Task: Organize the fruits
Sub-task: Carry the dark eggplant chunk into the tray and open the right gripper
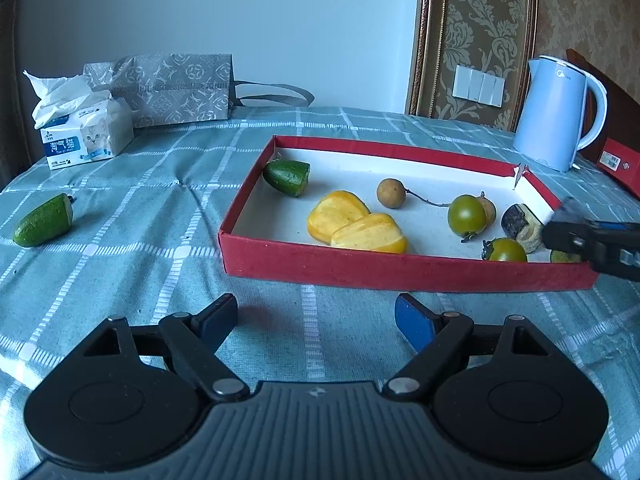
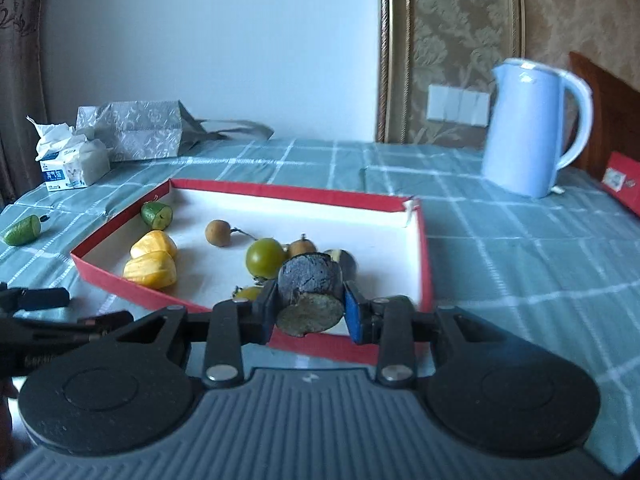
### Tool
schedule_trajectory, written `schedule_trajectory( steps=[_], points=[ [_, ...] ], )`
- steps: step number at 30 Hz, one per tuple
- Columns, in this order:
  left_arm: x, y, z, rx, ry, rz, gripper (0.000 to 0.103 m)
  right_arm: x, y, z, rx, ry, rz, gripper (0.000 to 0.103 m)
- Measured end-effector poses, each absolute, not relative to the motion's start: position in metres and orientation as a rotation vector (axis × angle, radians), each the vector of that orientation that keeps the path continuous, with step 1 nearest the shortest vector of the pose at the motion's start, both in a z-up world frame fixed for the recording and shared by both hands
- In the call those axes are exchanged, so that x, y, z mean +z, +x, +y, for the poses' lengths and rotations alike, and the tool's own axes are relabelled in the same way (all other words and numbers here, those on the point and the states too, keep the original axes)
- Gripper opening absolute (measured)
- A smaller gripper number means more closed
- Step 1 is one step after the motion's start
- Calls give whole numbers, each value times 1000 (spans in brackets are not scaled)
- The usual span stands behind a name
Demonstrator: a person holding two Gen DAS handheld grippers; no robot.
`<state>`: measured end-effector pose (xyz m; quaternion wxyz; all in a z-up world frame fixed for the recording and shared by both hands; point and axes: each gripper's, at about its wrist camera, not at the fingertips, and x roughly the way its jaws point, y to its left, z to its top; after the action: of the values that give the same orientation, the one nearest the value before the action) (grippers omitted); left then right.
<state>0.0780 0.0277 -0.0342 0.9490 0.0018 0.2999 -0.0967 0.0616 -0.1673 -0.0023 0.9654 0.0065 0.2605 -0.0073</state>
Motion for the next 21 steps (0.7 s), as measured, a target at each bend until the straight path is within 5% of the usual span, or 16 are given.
schedule_trajectory(
  steps=[21],
  points=[
    [-35,80,27,-196,0,619,87,-17,135,-88,57,-249,563,33]
  ],
)
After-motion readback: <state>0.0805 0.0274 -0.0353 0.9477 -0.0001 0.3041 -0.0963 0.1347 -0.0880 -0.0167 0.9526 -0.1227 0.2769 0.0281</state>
